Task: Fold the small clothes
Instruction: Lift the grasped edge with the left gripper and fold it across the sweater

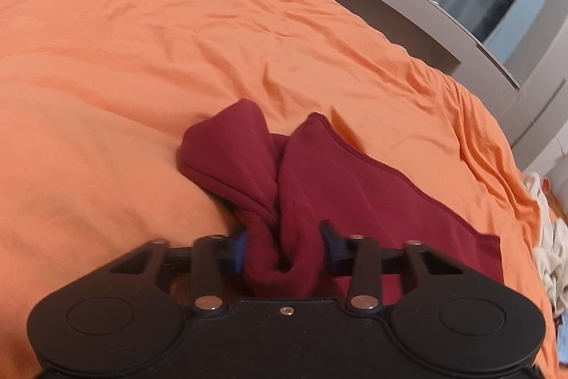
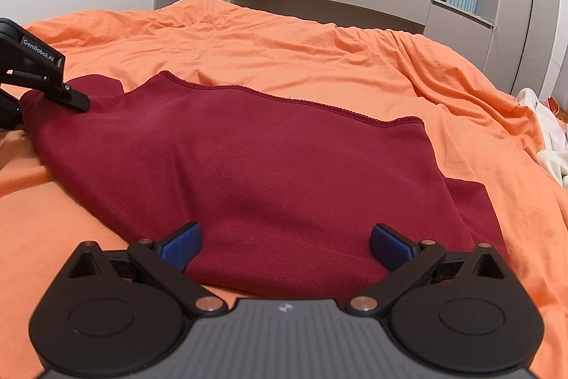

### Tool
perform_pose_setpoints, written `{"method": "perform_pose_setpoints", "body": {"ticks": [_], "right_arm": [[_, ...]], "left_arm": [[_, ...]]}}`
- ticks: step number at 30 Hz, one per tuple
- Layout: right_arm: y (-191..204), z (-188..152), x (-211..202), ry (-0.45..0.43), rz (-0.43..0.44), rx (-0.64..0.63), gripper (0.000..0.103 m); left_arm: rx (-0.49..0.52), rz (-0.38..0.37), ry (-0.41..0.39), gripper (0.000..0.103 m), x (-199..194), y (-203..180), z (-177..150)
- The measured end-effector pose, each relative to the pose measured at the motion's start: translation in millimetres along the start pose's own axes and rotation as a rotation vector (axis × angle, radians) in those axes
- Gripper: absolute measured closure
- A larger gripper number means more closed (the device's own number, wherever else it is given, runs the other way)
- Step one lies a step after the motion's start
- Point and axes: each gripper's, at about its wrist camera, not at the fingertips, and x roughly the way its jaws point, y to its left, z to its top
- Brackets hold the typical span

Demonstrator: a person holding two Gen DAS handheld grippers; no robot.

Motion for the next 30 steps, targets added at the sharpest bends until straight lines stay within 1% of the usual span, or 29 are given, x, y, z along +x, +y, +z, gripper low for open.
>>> {"method": "perform_pose_setpoints", "body": {"ticks": [2, 4, 6, 8, 12, 15, 18, 21, 23, 27, 30], "right_arm": [[-1.7, 1.6, -1.1, -0.002, 0.004, 0.005, 0.000], [-5.8, 5.0, -3.6, -0.002, 0.023, 0.026, 0.000], [-12.9, 7.6, -6.7, 0.002, 0.040, 0.059, 0.000], [-22.4, 10.3, -11.0, 0.006, 0.037, 0.095, 0.000], [-41.2, 13.5, -25.7, 0.003, -0.002, 0.149, 0.000], [-56.0, 12.7, -42.0, -0.004, -0.027, 0.171, 0.000], [-71.8, 7.7, -59.2, -0.006, -0.076, 0.185, 0.000], [-90.8, -1.4, -78.3, 0.008, -0.143, 0.215, 0.000], [-103.7, -9.2, -90.0, 0.021, -0.189, 0.245, 0.000], [-127.1, -25.6, -110.1, 0.043, -0.270, 0.308, 0.000], [-144.8, -38.0, -121.7, 0.051, -0.301, 0.347, 0.000]], "left_arm": [[0.014, 0.000, -0.006, 0.072, 0.1, -2.9, 2.1], [0.050, -0.003, -0.021, 0.077, -1.3, -8.7, 3.9], [0.095, -0.012, -0.035, 0.079, -4.0, -16.7, 7.3], [0.144, -0.025, -0.049, 0.081, -6.5, -27.8, 12.5], [0.263, -0.069, -0.061, 0.082, -10.1, -58.1, 22.8], [0.393, -0.113, -0.067, 0.083, -13.3, -91.1, 27.2], [0.502, -0.178, -0.069, 0.084, -17.6, -127.0, 25.1], [0.590, -0.266, -0.059, 0.084, -21.7, -162.4, 14.9], [0.641, -0.326, -0.038, 0.084, -22.5, -185.2, 3.3], [0.701, -0.438, 0.043, 0.085, -17.0, -217.7, -29.2], [0.741, -0.488, 0.112, 0.085, -9.8, -230.6, -58.3]]}}
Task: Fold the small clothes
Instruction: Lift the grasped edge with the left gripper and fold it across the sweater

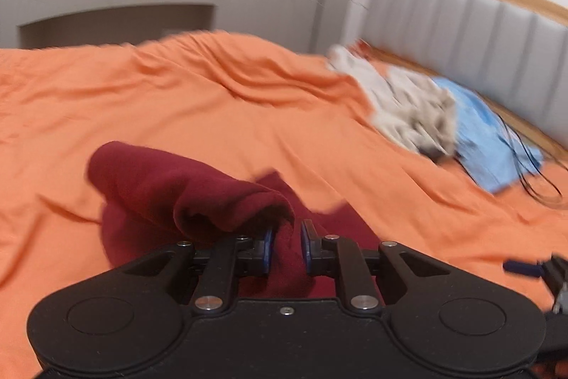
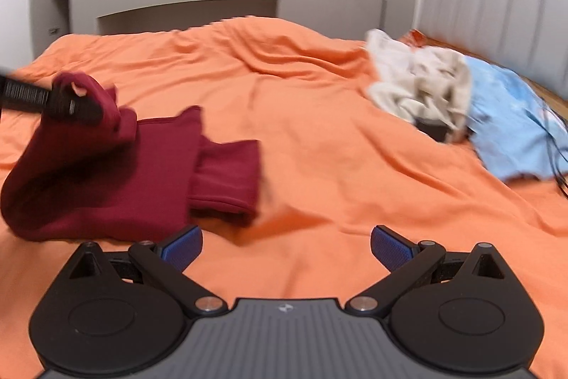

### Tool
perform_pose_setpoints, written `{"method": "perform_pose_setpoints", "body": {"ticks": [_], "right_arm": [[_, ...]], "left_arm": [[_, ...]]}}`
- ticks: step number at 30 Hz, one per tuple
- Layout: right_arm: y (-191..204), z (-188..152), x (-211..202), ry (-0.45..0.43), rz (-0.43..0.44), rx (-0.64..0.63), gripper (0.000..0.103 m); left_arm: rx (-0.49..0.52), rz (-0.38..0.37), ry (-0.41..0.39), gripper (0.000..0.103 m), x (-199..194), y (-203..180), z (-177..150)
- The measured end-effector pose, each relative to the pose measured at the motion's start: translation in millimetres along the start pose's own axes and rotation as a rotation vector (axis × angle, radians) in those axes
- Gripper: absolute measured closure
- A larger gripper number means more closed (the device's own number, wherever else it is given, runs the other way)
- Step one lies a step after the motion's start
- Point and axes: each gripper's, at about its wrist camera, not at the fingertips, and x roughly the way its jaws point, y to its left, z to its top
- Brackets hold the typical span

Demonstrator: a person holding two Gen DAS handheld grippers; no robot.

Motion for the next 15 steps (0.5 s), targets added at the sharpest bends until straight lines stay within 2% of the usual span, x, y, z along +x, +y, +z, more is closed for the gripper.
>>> {"method": "perform_pose_setpoints", "body": {"ticks": [4, 7, 9, 10, 11, 14, 15], "right_arm": [[-23.4, -3.5, 3.0, 0.011, -0.015, 0.037, 0.000], [-35.7, -6.0, 4.5, 0.017, -0.001, 0.073, 0.000], [-38.9, -2.3, 9.2, 0.012, 0.016, 0.080, 0.000], [-40.2, -1.2, 10.6, 0.011, 0.024, 0.078, 0.000], [-39.3, 0.3, 12.6, 0.011, 0.033, 0.073, 0.000], [-38.1, 9.1, 24.8, 0.013, 0.086, 0.064, 0.000], [-36.7, 13.4, 28.8, 0.013, 0.113, 0.060, 0.000]], "left_arm": [[0.029, -0.045, 0.078, 0.083, 18.0, -19.1, -25.0], [0.009, -0.081, 0.106, 0.076, 19.0, -22.3, -37.1], [0.002, -0.095, 0.109, 0.065, 16.8, -21.7, -42.0], [0.004, -0.089, 0.105, 0.056, 15.6, -22.1, -43.5], [0.007, -0.078, 0.100, 0.047, 13.7, -22.0, -44.8], [0.019, -0.040, 0.086, 0.027, 6.3, -21.8, -46.7], [0.027, -0.028, 0.079, 0.024, 2.9, -21.0, -45.6]]}}
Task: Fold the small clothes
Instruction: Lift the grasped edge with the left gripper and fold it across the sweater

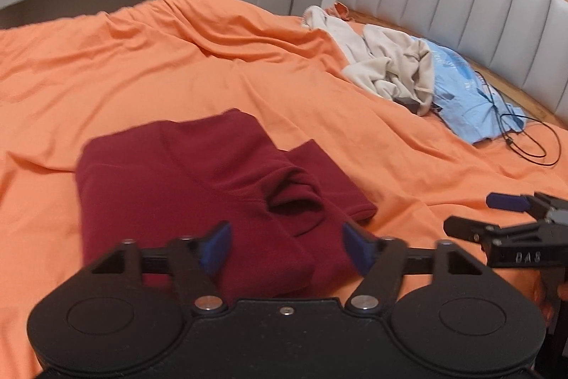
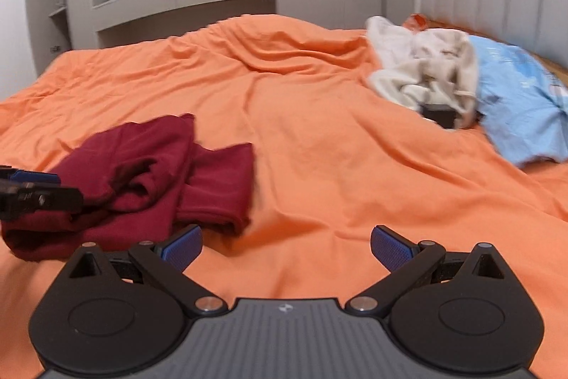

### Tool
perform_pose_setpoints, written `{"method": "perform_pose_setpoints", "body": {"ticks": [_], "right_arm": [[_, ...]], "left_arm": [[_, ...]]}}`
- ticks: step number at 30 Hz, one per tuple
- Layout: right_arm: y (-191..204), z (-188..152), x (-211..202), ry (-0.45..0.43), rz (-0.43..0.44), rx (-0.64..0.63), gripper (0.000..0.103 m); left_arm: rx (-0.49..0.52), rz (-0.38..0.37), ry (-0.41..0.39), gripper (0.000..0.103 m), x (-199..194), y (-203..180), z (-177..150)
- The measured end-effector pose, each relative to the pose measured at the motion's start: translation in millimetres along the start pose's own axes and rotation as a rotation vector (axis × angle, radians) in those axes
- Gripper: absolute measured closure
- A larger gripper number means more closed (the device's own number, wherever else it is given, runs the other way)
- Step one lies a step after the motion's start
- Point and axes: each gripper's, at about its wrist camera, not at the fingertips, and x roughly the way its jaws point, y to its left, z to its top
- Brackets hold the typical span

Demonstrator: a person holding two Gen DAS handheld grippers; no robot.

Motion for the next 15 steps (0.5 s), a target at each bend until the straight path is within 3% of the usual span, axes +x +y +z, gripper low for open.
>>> {"method": "perform_pose_setpoints", "body": {"ticks": [4, 10, 12, 14, 15], "right_arm": [[9.1, 23.5, 21.4, -0.014, 0.124, -0.021, 0.000], [28.4, 54.8, 80.6, -0.020, 0.306, 0.049, 0.001], [34.2, 55.9, 96.2, -0.028, 0.324, 0.071, 0.010], [41.8, 54.4, 109.4, -0.020, 0.316, 0.047, 0.027], [44.2, 53.9, 115.4, -0.015, 0.317, 0.039, 0.029]], "left_arm": [[0.049, 0.067, -0.021, 0.005, -11.7, -1.8, -3.8], [0.132, 0.133, 0.015, 0.004, -9.9, -9.3, -14.0], [0.150, 0.149, 0.021, 0.004, -8.7, -11.0, -16.2], [0.172, 0.167, 0.019, 0.004, -8.7, -13.0, -18.3], [0.183, 0.174, 0.016, 0.004, -8.9, -14.0, -19.0]]}}
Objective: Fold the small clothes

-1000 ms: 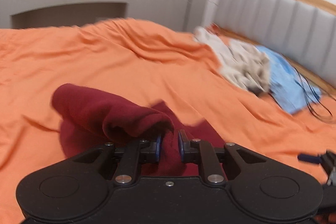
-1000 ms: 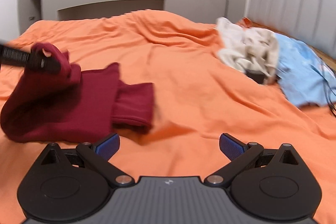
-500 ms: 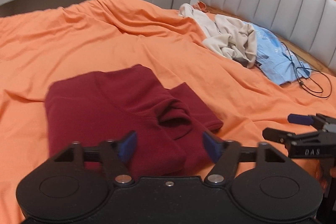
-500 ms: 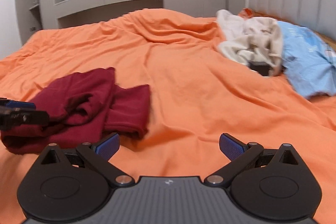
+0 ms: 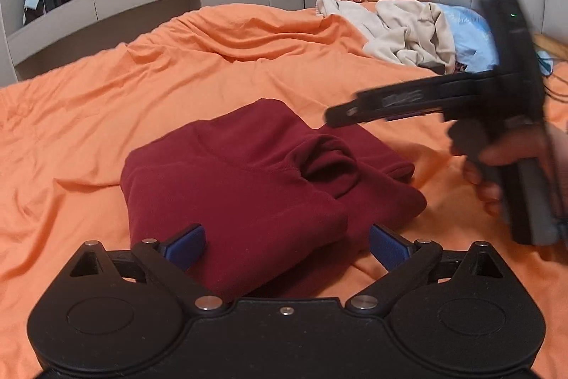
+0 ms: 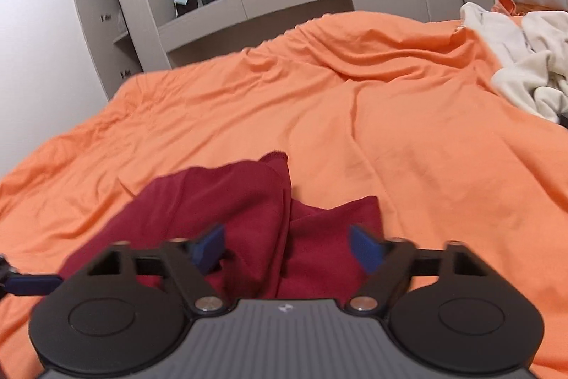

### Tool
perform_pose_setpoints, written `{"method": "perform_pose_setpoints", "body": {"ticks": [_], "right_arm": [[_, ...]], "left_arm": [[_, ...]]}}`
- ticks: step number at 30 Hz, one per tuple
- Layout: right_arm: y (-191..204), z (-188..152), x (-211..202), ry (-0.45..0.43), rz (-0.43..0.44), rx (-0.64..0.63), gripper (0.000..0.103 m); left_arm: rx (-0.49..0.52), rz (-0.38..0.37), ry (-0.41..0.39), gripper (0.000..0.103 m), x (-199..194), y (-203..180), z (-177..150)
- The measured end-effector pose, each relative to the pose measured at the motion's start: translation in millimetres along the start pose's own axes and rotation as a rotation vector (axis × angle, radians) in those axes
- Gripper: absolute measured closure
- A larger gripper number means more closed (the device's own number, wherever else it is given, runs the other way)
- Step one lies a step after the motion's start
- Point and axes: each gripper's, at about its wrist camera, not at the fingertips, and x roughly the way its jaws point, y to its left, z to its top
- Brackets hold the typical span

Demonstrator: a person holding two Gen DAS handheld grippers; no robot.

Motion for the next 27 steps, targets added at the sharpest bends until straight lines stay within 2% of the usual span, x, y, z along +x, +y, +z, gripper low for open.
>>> {"method": "perform_pose_setpoints", "body": {"ticks": [4, 9, 11, 14, 17, 22, 27], "right_arm": [[-3.5, -1.1, 17.3, 0.015, 0.031, 0.025, 0.056], [-4.2, 1.1, 29.2, 0.040, 0.086, 0.059, 0.063], [-1.9, -0.6, 33.0, 0.053, 0.093, 0.053, 0.075], [-0.2, -2.5, 33.2, 0.054, 0.086, 0.059, 0.086], [0.3, -2.1, 29.2, 0.037, 0.081, 0.065, 0.093], [2.0, -0.2, 18.4, -0.004, 0.076, 0.071, 0.097], [-0.4, 11.2, -4.2, -0.072, 0.091, 0.093, 0.097]], "left_arm": [[0.023, 0.010, -0.014, 0.016, -0.9, -1.6, -0.6], [-0.003, -0.019, -0.019, 0.035, -0.9, 0.1, -0.3], [-0.011, -0.028, -0.013, 0.044, 1.0, 0.7, 0.0], [-0.030, -0.045, -0.010, 0.054, 1.6, 1.2, 1.0], [-0.035, -0.054, -0.007, 0.065, 2.3, -0.9, 2.0], [-0.036, -0.055, -0.012, 0.086, 3.8, -2.5, 3.6], [-0.070, -0.058, -0.058, 0.088, -4.1, -0.4, 9.4]]}}
